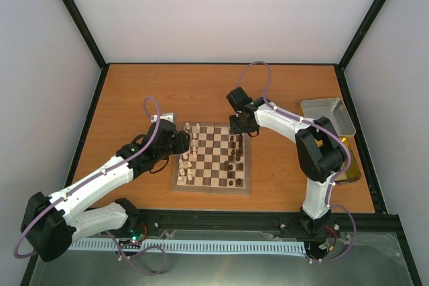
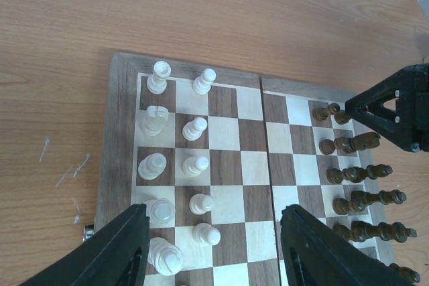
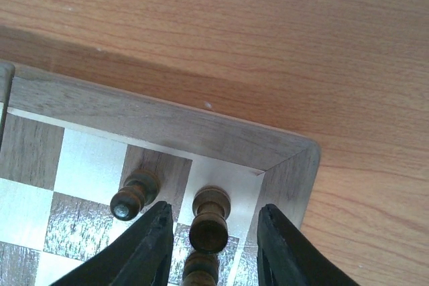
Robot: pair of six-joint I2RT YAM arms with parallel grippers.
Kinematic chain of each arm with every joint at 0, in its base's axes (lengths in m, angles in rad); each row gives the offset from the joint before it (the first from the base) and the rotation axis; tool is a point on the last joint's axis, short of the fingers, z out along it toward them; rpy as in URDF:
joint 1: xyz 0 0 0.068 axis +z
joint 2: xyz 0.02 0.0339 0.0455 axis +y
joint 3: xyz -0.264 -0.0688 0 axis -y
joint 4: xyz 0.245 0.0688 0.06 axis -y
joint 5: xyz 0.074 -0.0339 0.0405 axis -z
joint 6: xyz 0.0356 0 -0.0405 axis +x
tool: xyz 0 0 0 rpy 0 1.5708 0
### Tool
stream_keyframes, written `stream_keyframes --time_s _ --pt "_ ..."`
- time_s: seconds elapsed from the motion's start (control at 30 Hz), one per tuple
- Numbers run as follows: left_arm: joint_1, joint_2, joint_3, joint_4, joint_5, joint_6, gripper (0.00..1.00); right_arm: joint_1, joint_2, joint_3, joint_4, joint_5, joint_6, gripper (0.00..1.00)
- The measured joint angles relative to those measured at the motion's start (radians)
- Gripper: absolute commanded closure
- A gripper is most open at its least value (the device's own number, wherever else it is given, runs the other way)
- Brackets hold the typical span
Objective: Set up the chess pieces on the board
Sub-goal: Place the chess piece on the chessboard, then pick up the chess piece from the chessboard.
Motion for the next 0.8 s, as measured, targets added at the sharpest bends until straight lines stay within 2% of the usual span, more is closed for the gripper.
stream_keyframes --time_s 0.13,0.4,0.57,0.8 --pt "0.0 -0.001 0.0 0.0 0.0 0.002 0.45 0.0 -0.016 0.007 -0.014 0.027 -0.003 0.6" --pt "0.0 -0.066 -0.001 -0.014 -0.024 -0.011 0.44 0.024 -0.168 0.008 -0.09 0.077 -0.005 0.63" --pt "0.0 -0.159 -0.021 -0.026 -0.064 -0.044 0.42 0.159 -0.254 -0.02 -0.117 0.064 0.044 0.74" --pt "0.0 -0.22 -0.039 -0.047 -0.087 -0.071 0.42 0.343 -0.259 -0.079 -0.159 0.044 0.163 0.75"
